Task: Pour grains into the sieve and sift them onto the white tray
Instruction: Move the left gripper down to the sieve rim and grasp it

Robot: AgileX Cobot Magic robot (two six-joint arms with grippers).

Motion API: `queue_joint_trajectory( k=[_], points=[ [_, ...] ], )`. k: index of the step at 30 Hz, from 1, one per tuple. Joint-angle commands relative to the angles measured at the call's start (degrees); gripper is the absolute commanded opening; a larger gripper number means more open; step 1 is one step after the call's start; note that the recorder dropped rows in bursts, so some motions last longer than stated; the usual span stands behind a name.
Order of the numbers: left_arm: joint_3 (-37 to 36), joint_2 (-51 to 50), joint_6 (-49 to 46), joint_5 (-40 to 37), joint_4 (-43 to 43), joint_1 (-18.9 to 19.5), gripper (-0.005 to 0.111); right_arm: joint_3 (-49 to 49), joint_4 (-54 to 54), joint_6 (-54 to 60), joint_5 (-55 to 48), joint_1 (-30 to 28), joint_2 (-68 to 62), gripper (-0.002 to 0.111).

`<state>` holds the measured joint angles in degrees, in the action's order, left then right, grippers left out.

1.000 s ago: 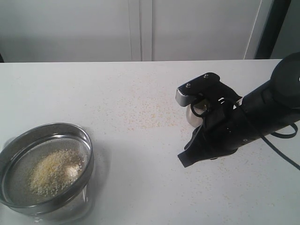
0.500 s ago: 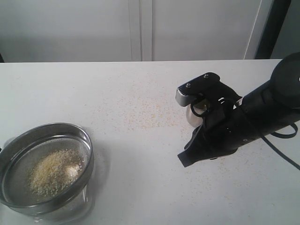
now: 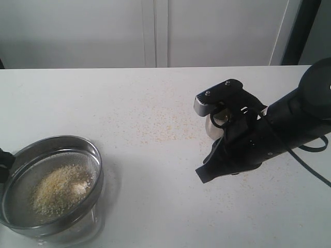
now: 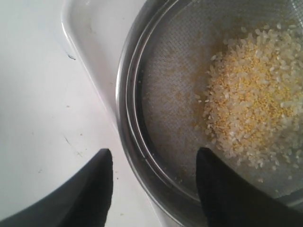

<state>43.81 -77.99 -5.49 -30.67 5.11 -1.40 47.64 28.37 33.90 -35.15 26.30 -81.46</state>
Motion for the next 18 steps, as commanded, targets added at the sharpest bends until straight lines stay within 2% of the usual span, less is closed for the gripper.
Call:
queue_joint_trajectory(
  k=[1,18],
  points=[
    [0.27,-2.84,0.70,0.42,-0.51,0.07,0.056,-0.30,0.44,0.47,0.79,0.01,0.41,0.000],
    [0.27,-8.95,2.18,4.99,-2.28,0.07,0.056,-0.30,0.44,0.47,0.91,0.01,0.41,0.000]
  ],
)
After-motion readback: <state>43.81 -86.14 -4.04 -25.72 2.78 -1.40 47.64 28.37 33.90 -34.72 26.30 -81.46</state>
